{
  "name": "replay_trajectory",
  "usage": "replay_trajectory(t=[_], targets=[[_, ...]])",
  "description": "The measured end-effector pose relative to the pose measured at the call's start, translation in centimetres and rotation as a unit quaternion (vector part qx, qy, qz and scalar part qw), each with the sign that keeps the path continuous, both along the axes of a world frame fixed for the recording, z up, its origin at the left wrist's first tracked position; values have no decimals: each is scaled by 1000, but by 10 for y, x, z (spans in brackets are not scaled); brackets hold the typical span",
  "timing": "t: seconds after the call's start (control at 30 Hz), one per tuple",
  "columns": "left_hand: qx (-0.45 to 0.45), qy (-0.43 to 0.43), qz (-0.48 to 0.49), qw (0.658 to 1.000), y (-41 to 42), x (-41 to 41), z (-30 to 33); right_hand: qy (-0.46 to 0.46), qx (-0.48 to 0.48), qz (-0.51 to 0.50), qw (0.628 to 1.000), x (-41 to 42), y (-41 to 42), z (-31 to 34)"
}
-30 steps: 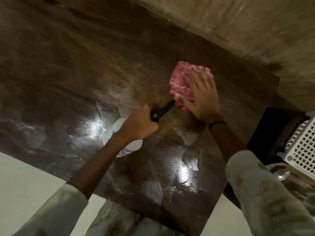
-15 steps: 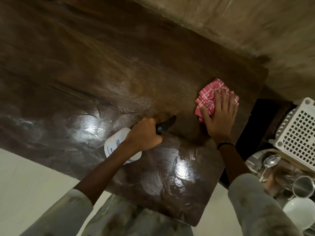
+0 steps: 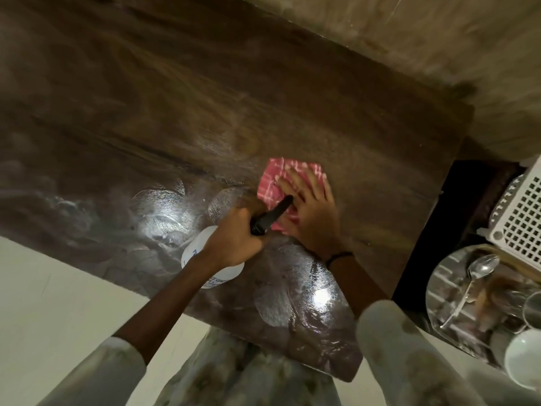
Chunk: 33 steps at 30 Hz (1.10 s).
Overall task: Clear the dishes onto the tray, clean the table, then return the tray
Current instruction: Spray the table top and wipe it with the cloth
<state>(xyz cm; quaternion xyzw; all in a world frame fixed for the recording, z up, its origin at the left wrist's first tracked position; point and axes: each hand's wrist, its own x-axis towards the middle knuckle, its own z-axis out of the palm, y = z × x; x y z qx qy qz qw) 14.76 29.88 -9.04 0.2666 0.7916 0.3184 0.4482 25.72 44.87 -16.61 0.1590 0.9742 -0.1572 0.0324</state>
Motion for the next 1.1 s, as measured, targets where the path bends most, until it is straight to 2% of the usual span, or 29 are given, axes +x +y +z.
replay_trajectory(t=[0.07,0.17,0.27,0.37,0.53,0.63,0.7,0.87,1.0,1.1], targets=[[-6,-16,-6,1000,-1,0,1,-30,25,6,999,35,12,0],[1,-35,-9,999,1,0,8,-61,46,-63,995,59,48,3],[2,-42,5,999,-2,-2,6,-41,31,-154,987,33,70,4],[-13,-18,22,1000,-5,-4,-4,-16,37,-199,979,-17,63,-1],[12,3,14,1000,-3,-1,1,7,15,-125,992,-49,3,-4],[13,3,8,1000,-3,2,4,17,-16,-51,998,-13,-21,-3],[7,4,5,1000,-4,2,4,-13,16,-35,999,23,-20,-3],[11,5,3,1000,-7,3,1,-46,34,-145,988,64,20,3],[9,4,1,1000,-9,2,4,-14,32,-231,972,15,24,5],[14,4,7,1000,-9,5,10,-9,21,-224,974,-28,7,1]])
